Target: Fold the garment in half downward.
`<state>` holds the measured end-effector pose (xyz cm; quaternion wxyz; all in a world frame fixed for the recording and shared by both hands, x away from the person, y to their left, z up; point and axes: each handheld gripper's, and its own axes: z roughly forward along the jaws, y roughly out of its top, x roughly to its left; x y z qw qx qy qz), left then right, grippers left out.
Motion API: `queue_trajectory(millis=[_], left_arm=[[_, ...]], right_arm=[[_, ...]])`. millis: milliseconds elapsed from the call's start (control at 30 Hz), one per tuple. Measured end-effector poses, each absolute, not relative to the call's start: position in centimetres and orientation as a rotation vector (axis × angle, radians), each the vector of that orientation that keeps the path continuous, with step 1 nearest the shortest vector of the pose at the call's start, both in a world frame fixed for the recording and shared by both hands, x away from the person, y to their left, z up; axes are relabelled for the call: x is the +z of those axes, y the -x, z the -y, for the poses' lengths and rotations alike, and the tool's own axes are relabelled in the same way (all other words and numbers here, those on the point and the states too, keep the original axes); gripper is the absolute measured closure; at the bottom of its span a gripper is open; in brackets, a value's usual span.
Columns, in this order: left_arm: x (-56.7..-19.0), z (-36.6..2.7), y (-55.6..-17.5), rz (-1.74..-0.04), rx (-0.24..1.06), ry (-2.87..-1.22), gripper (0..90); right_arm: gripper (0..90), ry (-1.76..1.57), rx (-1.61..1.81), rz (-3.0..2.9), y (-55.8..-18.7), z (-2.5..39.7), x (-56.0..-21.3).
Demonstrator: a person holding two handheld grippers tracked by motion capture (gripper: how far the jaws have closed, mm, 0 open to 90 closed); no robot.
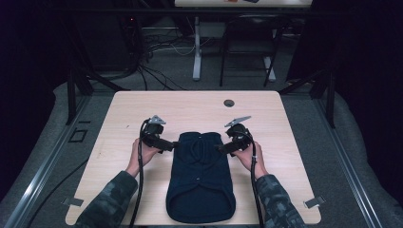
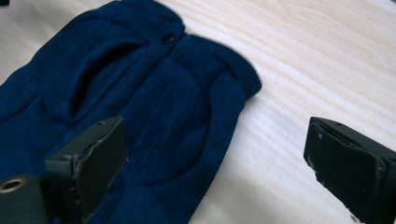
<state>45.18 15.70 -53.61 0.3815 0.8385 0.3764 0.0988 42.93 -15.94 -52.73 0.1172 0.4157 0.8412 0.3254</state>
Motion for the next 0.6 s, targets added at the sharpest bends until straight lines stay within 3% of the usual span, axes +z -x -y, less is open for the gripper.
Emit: queue_trajectory(millis=[300,400,600], left_arm=[[-54.6,-13.2,-47.1,-0.995,0.241,-2.201,0.9],[-55.5,-12.6,-48.1,-1.024,0.164,-2.187,8.9],[-56.3,-11.7,-48.5,-1.013,0.128,-2.233,15.4]], right_arm=[[9.5,-1.244,0.909,-2.504,-45.9,14.2,-53.2],[12.1,-1.251,0.893,-2.496,-46.4,13.8,-53.8],[13.8,-1.313,0.872,-2.495,-47.5,13.8,-55.0]])
